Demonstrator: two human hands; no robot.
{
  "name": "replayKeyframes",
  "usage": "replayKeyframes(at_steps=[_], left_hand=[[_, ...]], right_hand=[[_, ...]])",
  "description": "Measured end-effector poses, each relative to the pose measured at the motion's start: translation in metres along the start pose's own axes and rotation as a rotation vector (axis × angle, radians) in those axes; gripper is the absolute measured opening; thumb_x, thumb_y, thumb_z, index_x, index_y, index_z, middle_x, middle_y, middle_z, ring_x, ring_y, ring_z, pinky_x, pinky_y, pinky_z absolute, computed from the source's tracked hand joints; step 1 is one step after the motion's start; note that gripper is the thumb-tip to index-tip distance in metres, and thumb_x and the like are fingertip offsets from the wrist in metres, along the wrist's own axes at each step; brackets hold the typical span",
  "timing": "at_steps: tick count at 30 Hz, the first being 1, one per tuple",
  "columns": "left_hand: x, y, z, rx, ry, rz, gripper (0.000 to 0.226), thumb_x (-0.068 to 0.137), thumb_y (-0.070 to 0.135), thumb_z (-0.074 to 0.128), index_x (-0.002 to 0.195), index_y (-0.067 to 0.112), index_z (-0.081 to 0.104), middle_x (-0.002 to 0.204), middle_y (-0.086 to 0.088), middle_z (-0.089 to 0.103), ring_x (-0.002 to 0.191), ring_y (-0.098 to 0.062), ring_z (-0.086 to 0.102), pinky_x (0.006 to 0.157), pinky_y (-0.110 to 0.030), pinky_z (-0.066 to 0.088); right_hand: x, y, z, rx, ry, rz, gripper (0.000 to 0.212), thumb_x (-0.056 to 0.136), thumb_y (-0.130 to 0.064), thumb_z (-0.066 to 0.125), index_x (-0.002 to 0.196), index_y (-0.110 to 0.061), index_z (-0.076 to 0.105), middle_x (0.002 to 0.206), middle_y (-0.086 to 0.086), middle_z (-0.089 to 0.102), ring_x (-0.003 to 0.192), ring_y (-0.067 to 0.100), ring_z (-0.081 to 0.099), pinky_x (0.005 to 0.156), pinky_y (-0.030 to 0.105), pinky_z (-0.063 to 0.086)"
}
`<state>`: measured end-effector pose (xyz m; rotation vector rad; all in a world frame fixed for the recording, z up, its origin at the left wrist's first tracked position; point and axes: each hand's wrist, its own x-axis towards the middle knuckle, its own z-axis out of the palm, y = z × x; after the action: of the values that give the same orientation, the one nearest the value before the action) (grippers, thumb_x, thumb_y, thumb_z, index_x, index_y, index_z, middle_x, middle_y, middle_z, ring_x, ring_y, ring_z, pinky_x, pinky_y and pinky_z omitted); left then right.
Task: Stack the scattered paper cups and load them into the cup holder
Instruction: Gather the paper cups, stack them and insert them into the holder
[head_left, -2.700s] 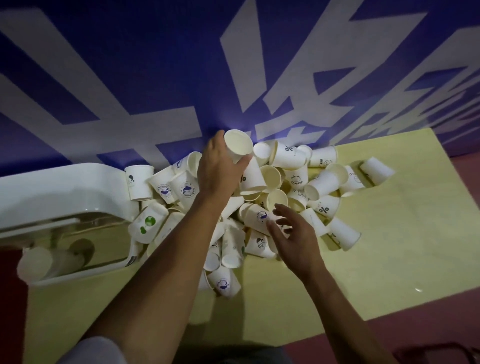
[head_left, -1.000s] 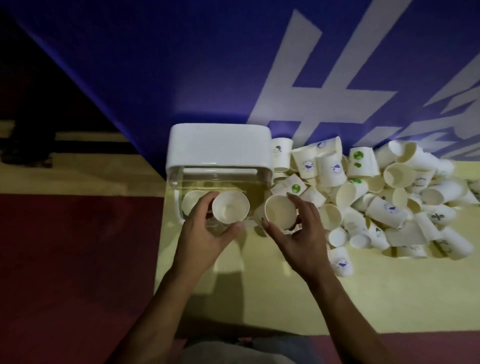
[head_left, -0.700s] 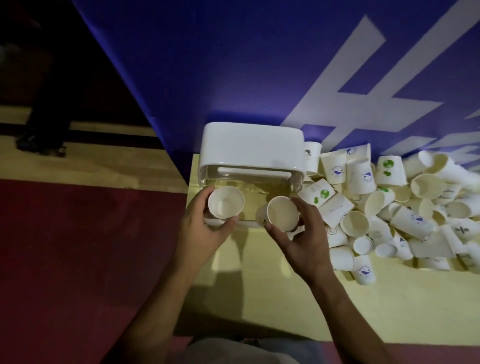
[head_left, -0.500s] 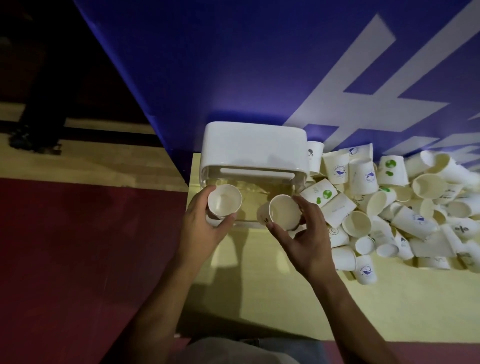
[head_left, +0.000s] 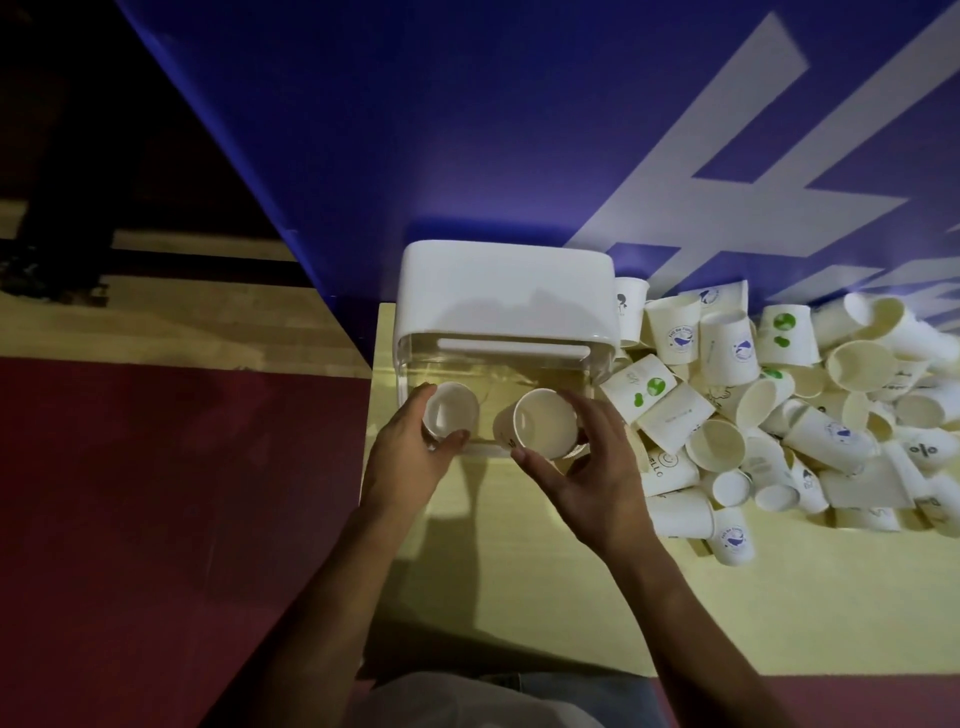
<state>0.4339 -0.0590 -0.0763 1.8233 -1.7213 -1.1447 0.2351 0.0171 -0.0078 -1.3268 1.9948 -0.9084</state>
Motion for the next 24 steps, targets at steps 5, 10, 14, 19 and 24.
replayKeyframes(at_steps=[5,10,14,19,24], left_hand=[[-0.001,-0.007,-0.003,-0.031,-0.022,0.021,0.076,0.085,0.045,0.079,0.150,0.031,0.041,0.139,0.003,0.063,0.121,-0.015,0.063,0.096,-0.035,0.055],[-0.013,-0.005,-0.018,-0.220,0.039,-0.063,0.052,0.101,0.029,0.060,0.150,0.033,0.045,0.138,0.008,0.063,0.125,-0.009,0.060,0.091,-0.018,0.048],[-0.017,0.001,-0.025,-0.353,0.055,-0.095,0.037,0.109,0.030,0.044,0.145,0.030,0.055,0.139,0.012,0.062,0.127,-0.005,0.056,0.092,-0.009,0.040],[-0.018,0.001,-0.023,-0.349,0.016,-0.066,0.036,0.110,0.031,0.041,0.141,0.031,0.057,0.128,0.019,0.065,0.119,0.004,0.058,0.090,-0.005,0.041],[-0.015,-0.010,-0.017,-0.149,-0.018,0.017,0.038,0.108,0.023,0.045,0.145,0.028,0.054,0.128,0.012,0.067,0.112,0.001,0.061,0.084,0.001,0.040]], right_hand=[[0.005,-0.017,0.013,0.054,-0.033,-0.085,0.079,0.077,-0.050,0.084,0.142,-0.022,0.051,0.129,-0.011,0.054,0.109,0.007,0.059,0.075,0.022,0.055],[0.013,-0.034,0.036,0.048,-0.097,-0.183,0.080,0.080,-0.056,0.080,0.144,-0.020,0.049,0.137,-0.010,0.053,0.120,0.009,0.056,0.079,0.027,0.057],[0.014,-0.029,0.055,-0.006,-0.126,-0.199,0.081,0.080,-0.060,0.079,0.143,-0.019,0.051,0.136,-0.010,0.053,0.120,0.006,0.055,0.087,0.033,0.058],[0.018,-0.014,0.077,-0.091,-0.147,-0.180,0.075,0.084,-0.055,0.077,0.144,-0.019,0.051,0.139,-0.004,0.057,0.124,0.014,0.055,0.099,0.036,0.052],[0.025,0.000,0.091,-0.183,-0.229,-0.075,0.073,0.094,-0.051,0.065,0.156,-0.028,0.035,0.151,-0.002,0.049,0.132,0.023,0.051,0.100,0.047,0.052]])
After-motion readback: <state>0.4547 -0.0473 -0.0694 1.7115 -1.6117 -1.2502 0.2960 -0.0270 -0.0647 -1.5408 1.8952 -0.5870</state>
